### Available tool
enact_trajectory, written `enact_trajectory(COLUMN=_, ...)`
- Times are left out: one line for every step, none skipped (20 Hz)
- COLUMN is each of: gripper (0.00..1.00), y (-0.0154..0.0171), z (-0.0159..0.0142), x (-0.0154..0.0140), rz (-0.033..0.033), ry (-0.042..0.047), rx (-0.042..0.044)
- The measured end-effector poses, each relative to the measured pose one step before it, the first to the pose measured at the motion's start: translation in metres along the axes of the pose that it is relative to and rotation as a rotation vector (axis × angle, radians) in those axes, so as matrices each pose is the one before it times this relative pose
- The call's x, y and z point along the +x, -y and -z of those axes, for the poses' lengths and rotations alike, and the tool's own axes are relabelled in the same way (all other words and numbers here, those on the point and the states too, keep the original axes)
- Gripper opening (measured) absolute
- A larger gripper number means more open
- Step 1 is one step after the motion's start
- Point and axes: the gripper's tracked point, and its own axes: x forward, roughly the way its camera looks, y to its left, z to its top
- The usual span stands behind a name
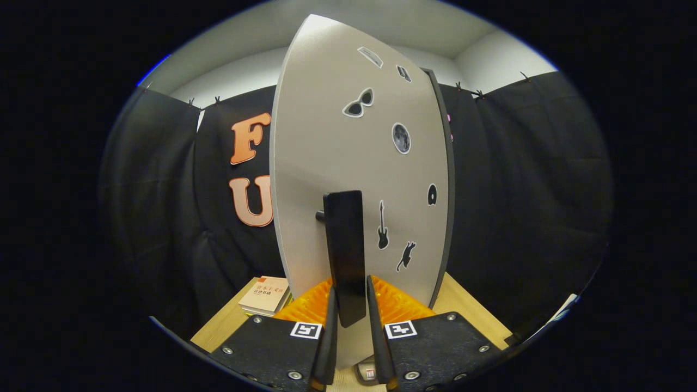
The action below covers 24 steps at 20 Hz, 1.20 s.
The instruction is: Open the shoe cabinet door, grab the shoes and put them into the shoe cabinet, then close the shoe cabinet door.
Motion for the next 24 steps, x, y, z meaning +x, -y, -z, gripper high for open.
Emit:
enact_trajectory(gripper=0.28, y=0.00149, z=-0.00014, x=-0.00111, rz=0.0052, ry=-0.0002, rx=-0.0008)
enact_trajectory(gripper=0.28, y=0.00253, z=-0.00049, x=-0.00028, rz=0.00724, ry=0.00106, rx=-0.00286)
enact_trajectory(gripper=0.28, y=0.00225, z=-0.0003, x=0.0002, rz=0.00776, ry=0.0004, rx=-0.00337)
enact_trajectory(gripper=0.28, y=0.00235, z=-0.00117, x=-0.00021, rz=0.00703, ry=0.00019, rx=-0.00041)
enact_trajectory(gripper=0.28, y=0.0015, z=0.0006, x=-0.0013, rz=0.0046, ry=-0.00129, rx=0.00331)
enact_trajectory(gripper=0.28, y=0.00137, z=0.00115, x=-0.00087, rz=0.00341, ry=-0.00085, rx=0.0043)
enact_trajectory(gripper=0.28, y=0.00083, z=-0.00004, x=-0.00153, rz=0.00403, ry=0.00264, rx=0.0)
enact_trajectory(gripper=0.28, y=0.00159, z=-0.0012, x=0.00018, rz=0.00755, ry=0.00503, rx=-0.00368)
enact_trajectory(gripper=0.28, y=0.0049, z=-0.00019, x=0.00049, rz=0.0126, ry=0.00137, rx=-0.00661)
enact_trajectory(gripper=0.29, y=0.00377, z=-0.00079, x=-0.00033, rz=0.00805, ry=0.00196, rx=-0.0062)
enact_trajectory(gripper=0.29, y=0.00332, z=0.00096, x=-0.00145, rz=0.00535, ry=-0.00116, rx=-0.00309)
enact_trajectory(gripper=0.29, y=0.00088, z=-0.0003, x=-0.00077, rz=0.00417, ry=0.00027, rx=0.00443)
enact_trajectory(gripper=0.29, y=0.0011, z=0.00109, x=-0.00154, rz=0.00907, ry=-0.00332, rx=0.00304)
enact_trajectory(gripper=0.3, y=0.00134, z=-0.00082, x=0.00067, rz=0.00609, ry=0.00049, rx=-0.0017)
enact_trajectory(gripper=0.3, y=0.00183, z=0.00034, x=-0.0001, rz=0.00469, ry=-0.00066, rx=0.00038)
enact_trajectory(gripper=0.31, y=0.00129, z=-0.00025, x=-0.00041, rz=0.005, ry=0.0004, rx=0.00024)
enact_trajectory(gripper=0.31, y=0.00208, z=0.00011, x=-0.00015, rz=0.00531, ry=-0.00179, rx=-0.00081)
enact_trajectory(gripper=0.33, y=0.00186, z=0.00038, x=-0.00097, rz=0.00624, ry=-0.0013, rx=-0.00118)
enact_trajectory(gripper=0.33, y=0.0024, z=-0.00007, x=-0.00082, rz=0.00606, ry=-0.00052, rx=-0.00152)
enact_trajectory(gripper=0.34, y=0.00166, z=0.00007, x=0.00054, rz=0.00471, ry=0.00053, rx=-0.0018)
enact_trajectory(gripper=0.36, y=0.00166, z=0.0, x=-0.00006, rz=0.0091, ry=-0.00107, rx=0.00418)
enact_trajectory(gripper=0.37, y=0.00155, z=-0.00065, x=-0.00081, rz=0.01317, ry=0.00411, rx=0.00054)
enact_trajectory(gripper=0.37, y=0.00364, z=0.0001, x=0.00153, rz=0.01467, ry=0.00352, rx=-0.00736)
enact_trajectory(gripper=0.4, y=0.00317, z=-0.0009, x=0.00056, rz=0.00812, ry=0.0045, rx=0.00006)
